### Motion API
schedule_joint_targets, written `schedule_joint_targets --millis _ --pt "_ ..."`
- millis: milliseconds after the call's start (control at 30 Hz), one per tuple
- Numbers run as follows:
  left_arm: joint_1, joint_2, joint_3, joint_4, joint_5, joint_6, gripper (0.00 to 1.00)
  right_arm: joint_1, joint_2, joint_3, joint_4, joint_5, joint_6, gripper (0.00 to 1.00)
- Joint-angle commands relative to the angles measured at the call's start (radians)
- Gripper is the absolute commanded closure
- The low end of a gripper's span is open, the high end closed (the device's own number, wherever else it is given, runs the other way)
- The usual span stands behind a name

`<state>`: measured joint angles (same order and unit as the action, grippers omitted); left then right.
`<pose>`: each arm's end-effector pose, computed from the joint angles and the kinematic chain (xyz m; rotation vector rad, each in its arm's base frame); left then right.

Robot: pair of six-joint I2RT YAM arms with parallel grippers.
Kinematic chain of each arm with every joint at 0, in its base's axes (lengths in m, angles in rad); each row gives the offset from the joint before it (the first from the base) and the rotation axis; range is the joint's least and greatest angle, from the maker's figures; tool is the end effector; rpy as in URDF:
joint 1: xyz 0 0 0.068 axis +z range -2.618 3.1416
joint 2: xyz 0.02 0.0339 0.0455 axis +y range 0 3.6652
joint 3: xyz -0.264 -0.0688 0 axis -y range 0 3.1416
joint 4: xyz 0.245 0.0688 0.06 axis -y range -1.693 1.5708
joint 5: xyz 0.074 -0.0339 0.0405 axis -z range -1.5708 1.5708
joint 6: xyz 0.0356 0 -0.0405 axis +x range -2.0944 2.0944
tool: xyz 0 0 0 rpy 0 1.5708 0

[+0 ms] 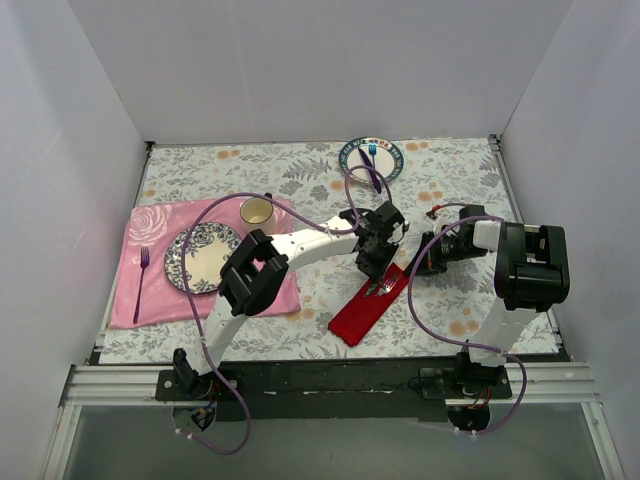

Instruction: Fold the napkin into a case and place the utensils inside

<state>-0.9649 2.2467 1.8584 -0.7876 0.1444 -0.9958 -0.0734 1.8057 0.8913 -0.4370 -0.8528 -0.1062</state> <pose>0.2672 -0.3947 0.1814 -0.0029 2.9784 -0.6148 0.3009 0.0048 0.1177 -0.1741 2.6178 1.1597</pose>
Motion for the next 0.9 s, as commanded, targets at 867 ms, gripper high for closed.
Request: schedule_joint_targets --millis 867 --pt "-0.026 -0.179 -0.146 -0.007 0.017 -0.026 0.97 0.0 -0.011 -0.006 0.04 0.008 0.026 0.99"
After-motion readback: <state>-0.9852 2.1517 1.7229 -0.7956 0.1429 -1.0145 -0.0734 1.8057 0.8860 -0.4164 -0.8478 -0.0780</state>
